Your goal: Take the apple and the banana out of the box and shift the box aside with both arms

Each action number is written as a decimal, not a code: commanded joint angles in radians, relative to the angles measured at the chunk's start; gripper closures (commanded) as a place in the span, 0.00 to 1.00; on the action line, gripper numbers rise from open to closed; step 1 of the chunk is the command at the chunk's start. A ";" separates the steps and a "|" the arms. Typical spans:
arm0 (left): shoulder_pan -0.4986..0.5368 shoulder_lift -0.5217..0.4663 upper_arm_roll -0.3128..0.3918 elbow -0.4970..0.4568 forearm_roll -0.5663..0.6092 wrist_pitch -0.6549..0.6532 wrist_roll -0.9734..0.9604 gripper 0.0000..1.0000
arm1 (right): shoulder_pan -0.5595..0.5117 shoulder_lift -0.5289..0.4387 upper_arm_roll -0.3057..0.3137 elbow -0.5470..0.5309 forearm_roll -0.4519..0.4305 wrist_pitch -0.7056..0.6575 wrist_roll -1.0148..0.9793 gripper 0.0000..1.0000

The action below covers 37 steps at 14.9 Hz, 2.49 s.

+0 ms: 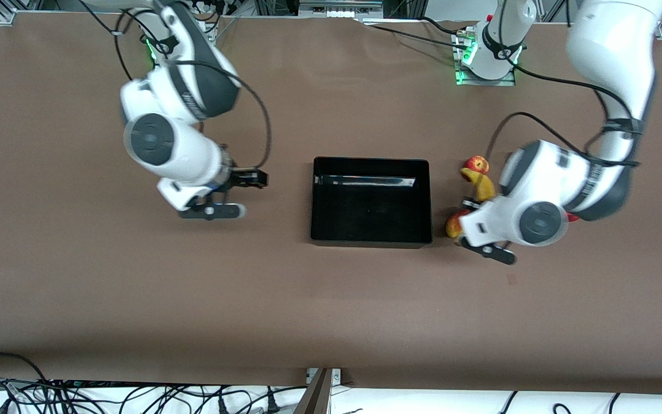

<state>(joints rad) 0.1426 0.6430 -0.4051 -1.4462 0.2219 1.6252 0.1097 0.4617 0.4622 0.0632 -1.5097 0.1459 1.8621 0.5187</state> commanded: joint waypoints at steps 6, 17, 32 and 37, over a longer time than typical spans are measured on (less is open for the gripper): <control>0.218 0.064 -0.015 -0.172 0.148 0.353 0.327 0.93 | 0.173 0.134 -0.016 -0.026 -0.005 0.250 0.197 0.00; 0.246 -0.014 -0.030 -0.272 0.160 0.460 0.315 0.00 | 0.230 0.234 -0.019 -0.023 -0.095 0.356 0.238 0.92; 0.186 -0.101 -0.136 0.306 0.062 -0.395 -0.056 0.00 | -0.058 -0.029 -0.220 -0.133 -0.030 0.103 -0.461 1.00; -0.045 -0.337 0.242 0.184 -0.178 -0.281 -0.158 0.00 | -0.219 -0.105 -0.311 -0.276 -0.003 0.127 -0.724 1.00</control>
<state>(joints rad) 0.2017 0.4221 -0.3298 -1.1504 0.1692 1.2669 0.0224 0.2705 0.4255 -0.2233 -1.6854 0.1147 1.9654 -0.1384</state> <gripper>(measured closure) 0.000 0.952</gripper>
